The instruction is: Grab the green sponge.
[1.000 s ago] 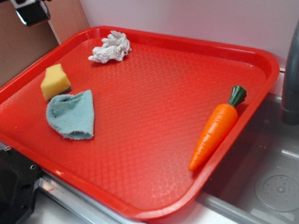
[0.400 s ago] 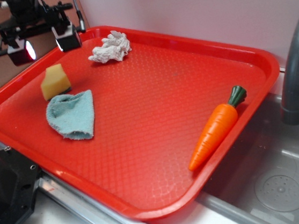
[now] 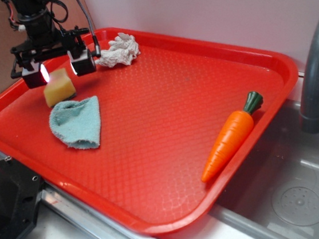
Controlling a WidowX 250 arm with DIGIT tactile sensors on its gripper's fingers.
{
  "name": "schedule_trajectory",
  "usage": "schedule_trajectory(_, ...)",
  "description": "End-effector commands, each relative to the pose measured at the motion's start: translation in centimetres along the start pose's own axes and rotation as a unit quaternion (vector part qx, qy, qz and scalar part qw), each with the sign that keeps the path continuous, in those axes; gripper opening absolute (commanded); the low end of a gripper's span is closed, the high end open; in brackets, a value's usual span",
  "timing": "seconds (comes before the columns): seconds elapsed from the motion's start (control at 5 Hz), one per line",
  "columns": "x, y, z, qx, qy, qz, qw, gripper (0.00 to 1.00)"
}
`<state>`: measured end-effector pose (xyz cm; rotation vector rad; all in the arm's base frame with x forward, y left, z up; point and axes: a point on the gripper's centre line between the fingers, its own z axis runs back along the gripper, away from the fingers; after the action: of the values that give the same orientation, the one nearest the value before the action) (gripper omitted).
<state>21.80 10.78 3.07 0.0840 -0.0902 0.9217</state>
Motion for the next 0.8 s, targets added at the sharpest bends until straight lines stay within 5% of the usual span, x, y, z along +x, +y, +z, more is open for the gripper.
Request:
schedule_trajectory(0.0, 0.1, 1.4, -0.6, -0.009, -0.004, 0.027, 1.000, 0.00)
schedule_trajectory(0.2, 0.0, 1.6, -0.7, -0.003, -0.007, 0.043, 0.999, 0.00)
schedule_trajectory(0.4, 0.0, 1.3, 1.0, 0.022, -0.015, 0.008, 1.000, 0.00)
schedule_trajectory(0.6, 0.0, 0.0, 4.0, 0.017, -0.014, -0.077, 0.997, 0.00)
